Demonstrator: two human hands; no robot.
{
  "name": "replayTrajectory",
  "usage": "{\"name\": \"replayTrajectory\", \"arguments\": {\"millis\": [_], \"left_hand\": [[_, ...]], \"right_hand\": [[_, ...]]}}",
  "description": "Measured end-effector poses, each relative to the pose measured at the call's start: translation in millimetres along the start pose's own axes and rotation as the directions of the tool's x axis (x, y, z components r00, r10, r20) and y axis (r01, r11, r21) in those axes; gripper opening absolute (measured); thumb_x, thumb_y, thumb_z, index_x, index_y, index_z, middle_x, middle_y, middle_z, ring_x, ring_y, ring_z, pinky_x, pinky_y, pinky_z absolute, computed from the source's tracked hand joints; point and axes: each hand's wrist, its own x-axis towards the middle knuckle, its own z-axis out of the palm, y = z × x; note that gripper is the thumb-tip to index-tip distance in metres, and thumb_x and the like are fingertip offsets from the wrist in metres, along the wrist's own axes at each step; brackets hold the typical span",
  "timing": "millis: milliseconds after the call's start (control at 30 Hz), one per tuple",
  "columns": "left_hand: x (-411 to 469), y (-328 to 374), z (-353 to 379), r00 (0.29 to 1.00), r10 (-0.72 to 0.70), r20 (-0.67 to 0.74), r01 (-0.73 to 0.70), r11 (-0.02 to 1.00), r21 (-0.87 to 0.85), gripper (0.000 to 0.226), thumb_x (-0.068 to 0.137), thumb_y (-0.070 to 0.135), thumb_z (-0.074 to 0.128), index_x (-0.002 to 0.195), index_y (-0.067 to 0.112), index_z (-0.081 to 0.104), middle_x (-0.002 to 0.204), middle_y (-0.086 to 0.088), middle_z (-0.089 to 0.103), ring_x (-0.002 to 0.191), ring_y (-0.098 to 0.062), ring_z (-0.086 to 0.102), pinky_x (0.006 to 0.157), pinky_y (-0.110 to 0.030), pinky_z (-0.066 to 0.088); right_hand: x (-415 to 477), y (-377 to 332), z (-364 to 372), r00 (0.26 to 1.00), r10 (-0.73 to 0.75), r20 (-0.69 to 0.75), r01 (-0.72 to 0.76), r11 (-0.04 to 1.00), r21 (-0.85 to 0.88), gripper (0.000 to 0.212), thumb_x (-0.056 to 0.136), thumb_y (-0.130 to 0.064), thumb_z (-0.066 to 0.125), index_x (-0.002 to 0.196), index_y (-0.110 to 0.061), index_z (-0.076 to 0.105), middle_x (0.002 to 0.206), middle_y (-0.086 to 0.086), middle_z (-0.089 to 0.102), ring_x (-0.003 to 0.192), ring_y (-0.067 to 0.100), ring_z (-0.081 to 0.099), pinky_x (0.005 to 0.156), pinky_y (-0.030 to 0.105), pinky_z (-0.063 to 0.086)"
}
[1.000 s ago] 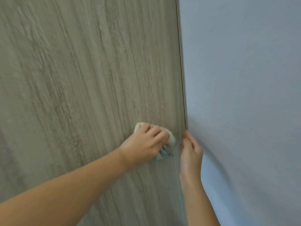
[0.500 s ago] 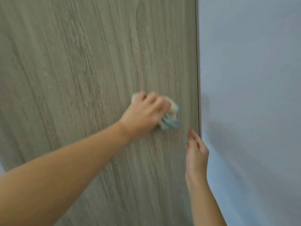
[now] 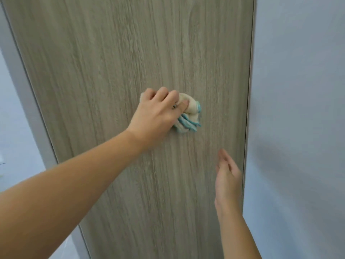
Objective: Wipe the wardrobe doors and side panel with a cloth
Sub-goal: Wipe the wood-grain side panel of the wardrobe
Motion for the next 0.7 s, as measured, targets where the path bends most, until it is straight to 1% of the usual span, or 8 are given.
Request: {"name": "replayTrajectory", "arguments": {"millis": [67,167,267,333,433,533,633,700], "left_hand": [[-34,22,4,0.996,0.078,0.032,-0.076,0.996,-0.056,0.033,0.089,0.014,0.050,0.119,0.009,0.065,0.096,-0.011,0.062,0.085,-0.028,0.045,0.069,-0.040,0.035],[-98,56,11,0.945,0.307,0.114,-0.285,0.943,-0.174,0.032,0.090,0.014,0.053,0.120,0.011,0.064,0.097,-0.005,0.060,0.083,-0.026,0.055,0.072,-0.040,0.035],[-123,68,6,0.906,0.383,0.180,-0.339,0.912,-0.230,0.032,0.090,0.014,0.056,0.122,0.013,0.061,0.096,-0.001,0.056,0.081,-0.021,0.055,0.071,-0.036,0.038],[-105,49,-2,0.936,0.316,0.152,-0.284,0.937,-0.203,0.032,0.088,0.014,0.056,0.120,0.012,0.062,0.097,-0.004,0.059,0.082,-0.024,0.056,0.070,-0.037,0.038],[-54,-13,-22,0.999,0.047,0.017,-0.046,0.997,-0.062,0.035,0.089,0.015,0.052,0.122,0.011,0.062,0.100,-0.013,0.060,0.087,-0.029,0.046,0.069,-0.039,0.031],[-23,-61,-44,0.980,-0.197,-0.037,0.199,0.979,0.038,0.038,0.086,0.009,0.051,0.123,0.013,0.060,0.102,-0.015,0.058,0.089,-0.029,0.039,0.070,-0.040,0.027],[-47,-43,-44,0.981,-0.193,-0.010,0.193,0.981,0.002,0.037,0.089,0.009,0.048,0.123,0.012,0.061,0.103,-0.013,0.058,0.089,-0.028,0.041,0.072,-0.040,0.030],[-94,-10,-38,0.997,-0.068,0.041,0.071,0.993,-0.094,0.034,0.091,0.015,0.053,0.124,0.011,0.060,0.105,-0.010,0.056,0.089,-0.028,0.046,0.073,-0.040,0.034]], "right_hand": [[-7,2,7,1.000,-0.018,0.007,0.018,1.000,-0.025,0.035,0.100,-0.018,0.047,0.134,-0.018,0.056,0.127,-0.014,0.057,0.123,0.004,0.050,0.111,0.031,0.036],[-15,3,16,0.998,-0.051,0.037,0.053,0.998,-0.036,0.036,0.099,-0.011,0.046,0.133,-0.014,0.056,0.128,-0.011,0.057,0.123,0.005,0.051,0.109,0.029,0.037],[-26,0,18,0.993,-0.053,0.110,0.058,0.997,-0.049,0.036,0.101,-0.013,0.044,0.136,-0.016,0.053,0.129,-0.013,0.055,0.122,0.002,0.050,0.104,0.023,0.037],[-28,-1,17,0.991,-0.056,0.118,0.064,0.996,-0.058,0.036,0.101,-0.013,0.044,0.135,-0.016,0.053,0.131,-0.012,0.055,0.122,0.003,0.050,0.104,0.022,0.036],[-31,-6,17,0.989,-0.034,0.143,0.043,0.997,-0.063,0.035,0.102,-0.021,0.045,0.136,-0.019,0.053,0.130,-0.016,0.055,0.122,0.000,0.048,0.099,0.018,0.034],[-38,-9,17,0.987,-0.030,0.157,0.038,0.998,-0.048,0.036,0.102,-0.024,0.045,0.137,-0.018,0.051,0.131,-0.017,0.053,0.123,-0.002,0.046,0.099,0.015,0.033],[-44,-12,20,0.985,-0.036,0.167,0.048,0.997,-0.067,0.036,0.102,-0.021,0.045,0.137,-0.018,0.052,0.133,-0.014,0.053,0.125,0.000,0.046,0.100,0.016,0.033],[-50,-12,24,0.980,-0.041,0.195,0.061,0.994,-0.096,0.036,0.102,-0.020,0.045,0.137,-0.020,0.052,0.134,-0.015,0.053,0.126,-0.001,0.046,0.103,0.018,0.033]]}}
